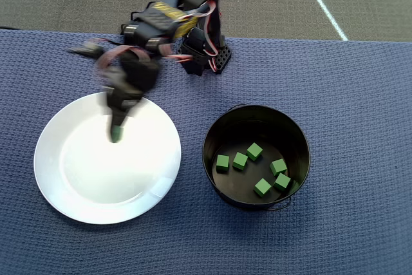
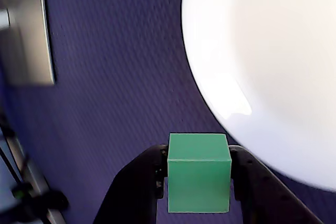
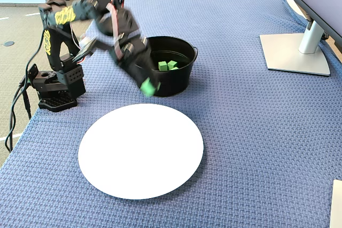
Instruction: Pick up the green cubes from the white plate and place them in the black recipient
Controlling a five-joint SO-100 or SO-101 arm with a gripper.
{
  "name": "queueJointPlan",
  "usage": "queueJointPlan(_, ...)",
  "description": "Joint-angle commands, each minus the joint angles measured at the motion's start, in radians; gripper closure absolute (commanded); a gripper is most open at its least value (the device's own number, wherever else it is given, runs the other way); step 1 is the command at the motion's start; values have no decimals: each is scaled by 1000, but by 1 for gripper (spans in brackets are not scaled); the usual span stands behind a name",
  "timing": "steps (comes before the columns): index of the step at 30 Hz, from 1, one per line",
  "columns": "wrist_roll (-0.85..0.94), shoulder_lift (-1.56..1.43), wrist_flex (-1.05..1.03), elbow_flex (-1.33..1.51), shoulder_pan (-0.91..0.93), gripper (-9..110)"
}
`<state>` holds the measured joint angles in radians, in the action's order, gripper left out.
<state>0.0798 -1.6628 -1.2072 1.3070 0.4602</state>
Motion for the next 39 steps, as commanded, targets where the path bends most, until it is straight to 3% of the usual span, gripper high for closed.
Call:
queueJointPlan(1,-98,-273,20,298,-342,102)
queueJointPlan(7,-179,-400,106,540,-762,102)
queueJointPlan(12,-196,-434,130,574,-834,101)
queueJointPlan(15,-115,-442,121,574,-841,62)
queueJointPlan(17,-89,-468,98,574,-838,56)
queueJointPlan(20,-75,-546,51,560,-816,62)
queueJointPlan(22,-66,-595,-8,525,-778,76)
queueJointPlan(24,-32,-667,-48,529,-707,98)
queueJointPlan(25,-5,-715,-49,552,-664,102)
queueJointPlan(29,101,-877,-26,726,-483,102)
queueJointPlan(32,132,-1032,-31,923,-446,102)
queueJointPlan(39,23,-1318,-204,1100,-413,102)
